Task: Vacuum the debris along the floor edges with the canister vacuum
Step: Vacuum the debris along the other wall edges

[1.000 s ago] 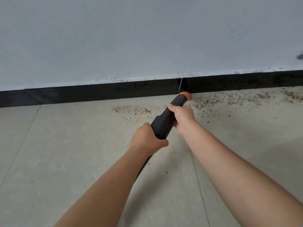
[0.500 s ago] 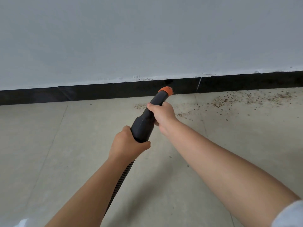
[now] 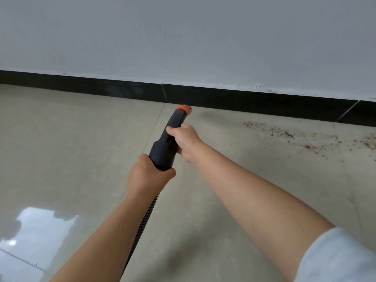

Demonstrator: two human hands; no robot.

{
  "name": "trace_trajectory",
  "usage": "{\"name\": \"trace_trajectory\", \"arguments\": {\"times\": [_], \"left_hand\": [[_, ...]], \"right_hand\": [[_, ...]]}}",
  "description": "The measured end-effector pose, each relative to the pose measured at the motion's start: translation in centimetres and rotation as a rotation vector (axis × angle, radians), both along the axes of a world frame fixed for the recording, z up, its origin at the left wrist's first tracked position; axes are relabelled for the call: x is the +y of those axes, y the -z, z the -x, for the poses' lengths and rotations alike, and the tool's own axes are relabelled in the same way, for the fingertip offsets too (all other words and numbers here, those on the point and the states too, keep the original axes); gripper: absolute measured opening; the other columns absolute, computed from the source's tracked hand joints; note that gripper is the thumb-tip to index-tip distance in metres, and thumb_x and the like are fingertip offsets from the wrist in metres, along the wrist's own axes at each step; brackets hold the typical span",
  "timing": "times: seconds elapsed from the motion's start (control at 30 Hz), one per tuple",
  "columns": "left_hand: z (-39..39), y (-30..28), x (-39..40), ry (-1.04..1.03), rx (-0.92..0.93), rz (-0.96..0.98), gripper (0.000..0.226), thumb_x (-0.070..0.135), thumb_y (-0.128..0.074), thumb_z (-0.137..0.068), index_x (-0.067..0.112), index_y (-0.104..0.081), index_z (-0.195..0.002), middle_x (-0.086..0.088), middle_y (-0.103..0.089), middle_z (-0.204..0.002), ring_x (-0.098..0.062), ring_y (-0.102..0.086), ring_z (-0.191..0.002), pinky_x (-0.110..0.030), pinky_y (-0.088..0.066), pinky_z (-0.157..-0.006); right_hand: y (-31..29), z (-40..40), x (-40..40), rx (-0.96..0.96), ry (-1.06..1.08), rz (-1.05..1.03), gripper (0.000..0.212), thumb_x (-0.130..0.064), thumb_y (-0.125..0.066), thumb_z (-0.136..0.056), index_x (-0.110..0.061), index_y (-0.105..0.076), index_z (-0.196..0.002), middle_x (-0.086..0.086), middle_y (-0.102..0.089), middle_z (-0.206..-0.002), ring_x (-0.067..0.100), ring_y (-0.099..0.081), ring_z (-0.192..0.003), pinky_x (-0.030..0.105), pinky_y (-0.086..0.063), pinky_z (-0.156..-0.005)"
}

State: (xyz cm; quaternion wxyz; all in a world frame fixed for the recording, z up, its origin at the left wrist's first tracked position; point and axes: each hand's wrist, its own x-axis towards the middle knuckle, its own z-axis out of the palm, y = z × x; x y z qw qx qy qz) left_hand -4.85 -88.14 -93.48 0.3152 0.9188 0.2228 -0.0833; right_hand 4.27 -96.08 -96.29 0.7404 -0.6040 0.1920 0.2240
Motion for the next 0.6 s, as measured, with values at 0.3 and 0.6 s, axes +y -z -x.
{"name": "trace_trajectory", "arguments": {"times": [0.3,0.6], "left_hand": [[-2.3,1.5,5.5,-0.040,0.032,0.024,0.035,0.022,-0.069,-0.072,0.009,-0.046,-0.093,0.000,-0.052,-0.072,-0.012,-0.049,-0.058,-0.024,-0.038,-0.047],[-3.3,3.2,4.1,0.052,0.087,0.065,0.036,0.021,-0.069,-0.070,0.010,-0.046,-0.095,-0.003,-0.056,-0.079,-0.012,-0.052,-0.060,-0.023,-0.037,-0.047]], "right_hand": [[1.6,-2.4,5.8,-0.019,-0.066,0.056,0.058,-0.022,-0.055,-0.092,-0.009,-0.031,-0.143,0.010,-0.043,-0.141,0.031,-0.047,-0.124,0.047,-0.046,-0.099],[3.4,-2.8,3.0,-0.016,0.010,0.113,0.052,-0.018,-0.056,-0.091,-0.008,-0.038,-0.139,0.010,-0.047,-0.137,0.030,-0.049,-0.121,0.045,-0.047,-0.098]]}}
